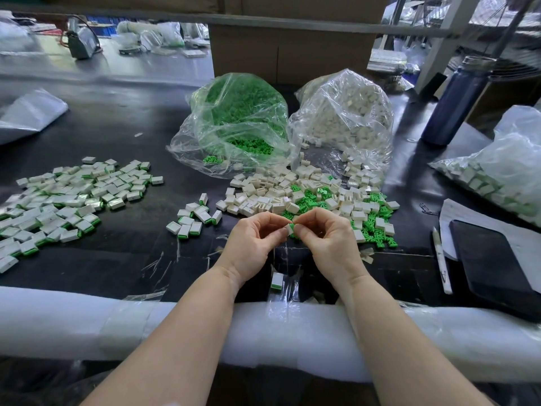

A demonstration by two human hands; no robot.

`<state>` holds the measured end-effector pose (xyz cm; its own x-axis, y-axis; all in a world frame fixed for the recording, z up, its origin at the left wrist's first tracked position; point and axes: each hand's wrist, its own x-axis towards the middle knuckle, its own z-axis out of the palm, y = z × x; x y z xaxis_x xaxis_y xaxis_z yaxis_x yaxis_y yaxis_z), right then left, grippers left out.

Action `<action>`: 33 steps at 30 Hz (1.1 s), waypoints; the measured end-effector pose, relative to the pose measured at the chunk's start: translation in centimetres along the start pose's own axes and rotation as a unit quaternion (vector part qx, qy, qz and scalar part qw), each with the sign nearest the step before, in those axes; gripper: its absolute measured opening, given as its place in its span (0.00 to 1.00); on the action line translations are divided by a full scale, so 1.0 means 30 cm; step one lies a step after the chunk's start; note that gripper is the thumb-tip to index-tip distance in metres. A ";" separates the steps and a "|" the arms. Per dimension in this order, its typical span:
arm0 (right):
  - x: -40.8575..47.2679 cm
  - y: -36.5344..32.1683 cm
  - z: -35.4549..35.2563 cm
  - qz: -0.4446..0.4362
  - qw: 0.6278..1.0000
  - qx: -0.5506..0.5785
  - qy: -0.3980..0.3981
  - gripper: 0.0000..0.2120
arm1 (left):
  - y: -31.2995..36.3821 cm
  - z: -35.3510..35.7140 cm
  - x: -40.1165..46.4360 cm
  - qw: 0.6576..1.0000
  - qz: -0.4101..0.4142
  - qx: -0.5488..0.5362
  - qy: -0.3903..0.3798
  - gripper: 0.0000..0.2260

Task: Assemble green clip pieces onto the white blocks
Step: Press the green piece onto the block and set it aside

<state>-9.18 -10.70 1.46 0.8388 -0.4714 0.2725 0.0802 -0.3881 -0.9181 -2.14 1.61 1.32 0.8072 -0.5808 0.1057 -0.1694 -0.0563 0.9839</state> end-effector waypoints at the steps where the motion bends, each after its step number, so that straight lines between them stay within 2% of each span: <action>1: 0.000 0.000 0.000 0.001 1.000 -0.004 -0.006 0.06 | -0.001 0.000 0.000 1.000 0.000 0.004 -0.001 0.04; 6: 0.000 -0.004 0.001 0.028 0.999 0.016 -0.025 0.09 | -0.001 0.001 0.002 1.000 -0.005 0.002 0.021 0.04; 13: -0.003 0.002 0.004 0.031 0.999 -0.010 -0.021 0.08 | -0.003 0.011 0.003 1.000 -0.002 0.019 0.023 0.03; 28: -0.003 -0.007 -0.014 0.044 0.997 0.003 -0.069 0.13 | -0.011 -0.001 0.000 0.999 -0.003 0.032 -0.028 0.11; 33: -0.004 -0.003 -0.019 0.053 0.995 0.014 -0.082 0.14 | -0.006 -0.003 0.001 0.998 0.001 0.043 -0.045 0.09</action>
<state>-9.58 -11.06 1.67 0.9197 -0.3724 0.1246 -0.0010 -0.3195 -0.9476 -2.05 1.67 1.15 0.7540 -0.6506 0.0907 -0.2215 -0.1219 0.9675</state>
